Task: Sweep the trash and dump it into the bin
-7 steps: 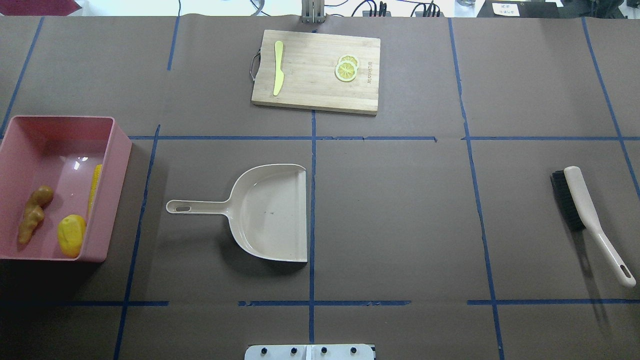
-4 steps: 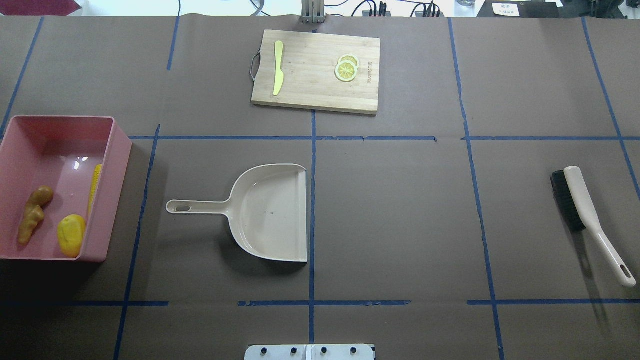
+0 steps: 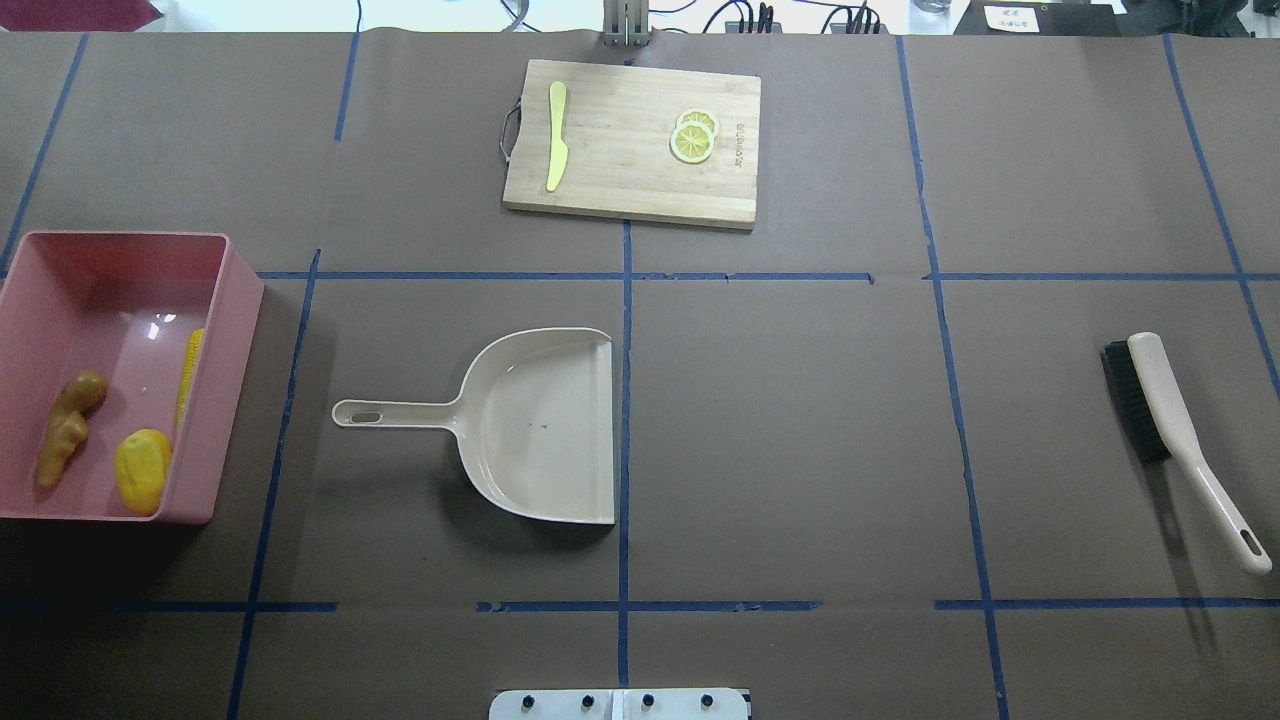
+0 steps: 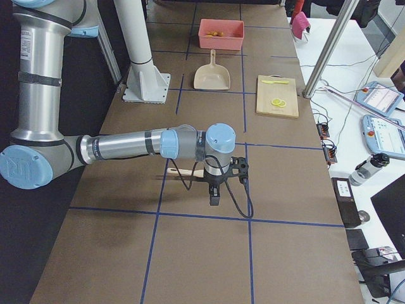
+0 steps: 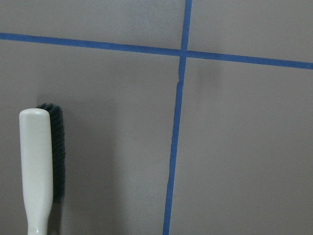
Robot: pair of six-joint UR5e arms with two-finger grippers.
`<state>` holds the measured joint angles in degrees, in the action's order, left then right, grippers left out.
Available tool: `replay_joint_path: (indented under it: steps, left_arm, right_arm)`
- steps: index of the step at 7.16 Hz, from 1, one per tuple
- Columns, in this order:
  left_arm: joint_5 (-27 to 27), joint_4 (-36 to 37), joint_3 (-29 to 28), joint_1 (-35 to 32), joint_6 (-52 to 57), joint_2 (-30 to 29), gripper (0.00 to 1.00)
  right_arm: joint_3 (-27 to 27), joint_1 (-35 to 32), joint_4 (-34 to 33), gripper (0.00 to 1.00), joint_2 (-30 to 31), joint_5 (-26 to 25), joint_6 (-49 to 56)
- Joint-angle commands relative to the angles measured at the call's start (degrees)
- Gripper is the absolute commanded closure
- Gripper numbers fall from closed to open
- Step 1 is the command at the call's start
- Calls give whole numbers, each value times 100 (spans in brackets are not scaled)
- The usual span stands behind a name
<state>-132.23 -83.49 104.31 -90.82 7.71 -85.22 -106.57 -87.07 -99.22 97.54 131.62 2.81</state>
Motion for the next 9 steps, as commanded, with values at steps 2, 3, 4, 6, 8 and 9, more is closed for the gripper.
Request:
replay_joint_path:
  steps: [2,3,4,6,8,9]
  left_arm:
    - [-449,514,47,-6,-24,67,0]
    - [-531,770,11,-6,-7,102,0]
    - [-489,633,2,-6,11,302,0]
    - [-384,404,-32,-6,-7,244,0]
    - [-233,377,-42,12,2,252,0]
    - [-233,386,-51,21,2,234,0]
  right_arm:
    - [83,-3,16,0,-24,22,-17]
    - [127,6,16,0,-24,22,-43]
    - [110,15,25,0,-33,31,-61]
    - [118,6,349,0,-33,40,-105]
    - [145,15,359,0,-33,109,-105]
    - [119,6,368,0,-33,127,-96]
